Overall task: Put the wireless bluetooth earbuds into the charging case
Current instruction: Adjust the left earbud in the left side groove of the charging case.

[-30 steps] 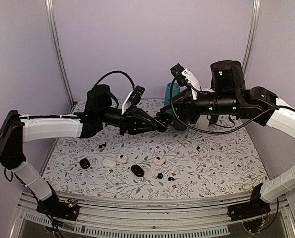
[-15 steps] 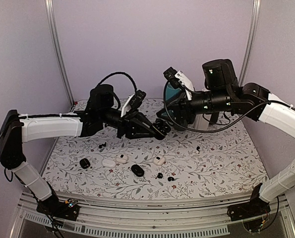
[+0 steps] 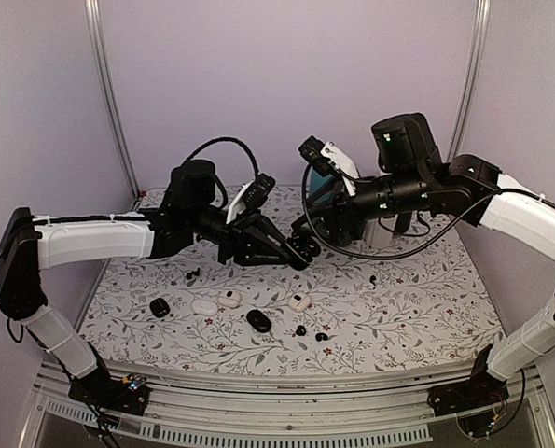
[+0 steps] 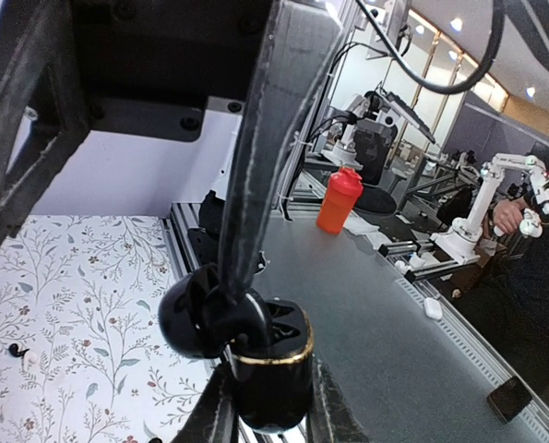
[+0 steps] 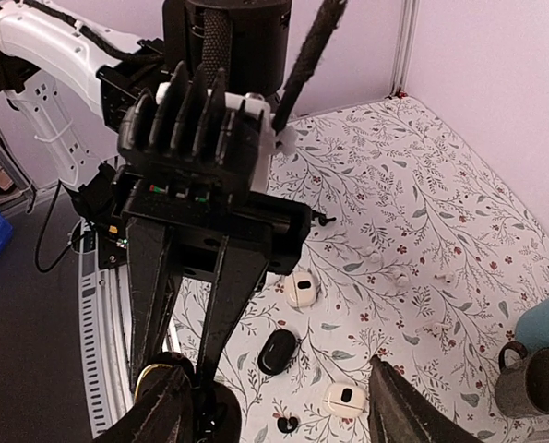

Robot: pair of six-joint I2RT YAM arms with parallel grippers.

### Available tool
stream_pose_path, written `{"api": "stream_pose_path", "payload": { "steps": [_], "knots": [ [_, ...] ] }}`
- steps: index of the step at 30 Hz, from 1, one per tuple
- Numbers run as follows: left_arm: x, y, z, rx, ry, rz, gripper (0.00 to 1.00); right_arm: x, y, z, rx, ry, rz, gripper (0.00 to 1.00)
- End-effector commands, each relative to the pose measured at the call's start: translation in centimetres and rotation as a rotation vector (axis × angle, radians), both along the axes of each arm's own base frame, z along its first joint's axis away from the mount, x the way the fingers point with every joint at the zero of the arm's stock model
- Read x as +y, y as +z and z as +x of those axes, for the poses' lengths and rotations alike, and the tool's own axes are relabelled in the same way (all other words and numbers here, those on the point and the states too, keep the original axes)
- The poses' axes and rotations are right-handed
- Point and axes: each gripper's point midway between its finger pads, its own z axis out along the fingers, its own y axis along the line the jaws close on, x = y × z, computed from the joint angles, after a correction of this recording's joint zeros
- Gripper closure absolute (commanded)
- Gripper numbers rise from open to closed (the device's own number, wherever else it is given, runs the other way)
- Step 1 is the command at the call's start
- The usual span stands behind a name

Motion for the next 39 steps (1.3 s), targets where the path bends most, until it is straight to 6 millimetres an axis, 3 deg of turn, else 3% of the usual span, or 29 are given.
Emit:
{"api": "stream_pose_path", "payload": {
  "steps": [1,13,32,39],
  "knots": [
    [0.3,2.2,-1.4,-0.060,-0.041,-0.051,1.00,0.2,-0.5,0.1,0.002,0.020,-0.033,0.35],
    [0.3,2.6,-1.0,-0.115,0.018,-0.071,1.00,-0.4,-1.9,0.6,0.005,-0.008,-0.094,0.36],
    [0.0,2.8,1.2,-0.152,0.164,-0.071,1.00,-0.8,-2.3,-1.9,0.035,0.080,-0.105,0.36],
    [-0.2,2.8,2.3,-0.161,0.239,-0.066,1.00,-0.9,-2.7,-1.6,0.037,0.053,-0.117,0.37]
  ]
}}
